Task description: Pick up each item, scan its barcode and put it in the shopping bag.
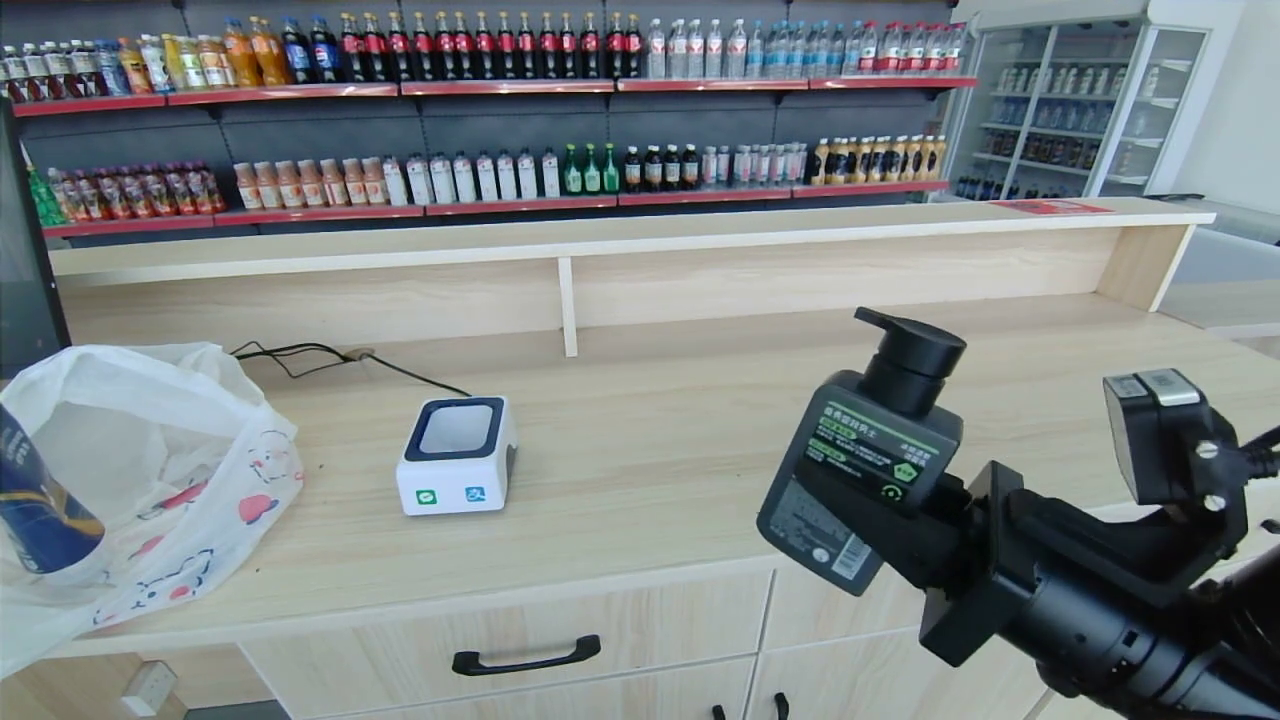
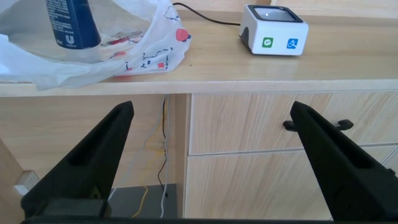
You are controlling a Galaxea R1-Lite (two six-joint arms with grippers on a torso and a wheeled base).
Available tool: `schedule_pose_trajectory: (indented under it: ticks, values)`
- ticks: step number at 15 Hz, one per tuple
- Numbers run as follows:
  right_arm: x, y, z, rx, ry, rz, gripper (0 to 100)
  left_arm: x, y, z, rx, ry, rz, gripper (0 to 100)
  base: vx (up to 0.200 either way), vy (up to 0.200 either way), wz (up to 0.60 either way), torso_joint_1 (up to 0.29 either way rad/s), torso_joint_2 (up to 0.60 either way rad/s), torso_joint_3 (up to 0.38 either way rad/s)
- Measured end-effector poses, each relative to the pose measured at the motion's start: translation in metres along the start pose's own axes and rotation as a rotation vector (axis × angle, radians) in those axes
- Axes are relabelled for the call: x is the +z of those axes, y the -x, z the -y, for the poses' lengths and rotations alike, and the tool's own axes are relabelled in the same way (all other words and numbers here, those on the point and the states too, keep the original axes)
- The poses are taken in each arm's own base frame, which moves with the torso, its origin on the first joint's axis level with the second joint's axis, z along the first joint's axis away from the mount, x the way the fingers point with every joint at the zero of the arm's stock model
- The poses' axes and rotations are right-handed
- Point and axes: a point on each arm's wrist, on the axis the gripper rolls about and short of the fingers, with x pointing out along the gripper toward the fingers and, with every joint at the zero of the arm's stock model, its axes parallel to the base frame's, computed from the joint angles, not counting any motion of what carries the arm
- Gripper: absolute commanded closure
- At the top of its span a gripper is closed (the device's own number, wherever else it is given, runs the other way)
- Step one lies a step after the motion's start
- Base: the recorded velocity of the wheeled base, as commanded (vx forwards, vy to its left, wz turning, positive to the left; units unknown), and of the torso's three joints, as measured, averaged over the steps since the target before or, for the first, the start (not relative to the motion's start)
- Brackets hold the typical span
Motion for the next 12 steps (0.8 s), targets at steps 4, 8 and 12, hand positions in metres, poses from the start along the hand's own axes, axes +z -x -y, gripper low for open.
schedule_pose_trajectory:
  ticks: [4,8,12]
  values:
    - [0.009,-0.019,-0.016,0.128,-0.156,0.042,100,0.000,0.000,0.000,0.000,0.001,0.000,0,0.000,0.000,0.00,0.000,0.00,0.000]
    - [0.035,-0.040,-0.031,0.264,-0.321,0.132,100,0.001,0.000,0.000,0.000,0.000,0.006,0,0.000,0.000,0.00,0.000,0.00,0.000]
    - [0.052,-0.046,-0.041,0.324,-0.347,0.191,100,0.001,0.000,0.000,0.000,-0.006,0.005,0,0.000,0.000,0.00,0.000,0.00,0.000]
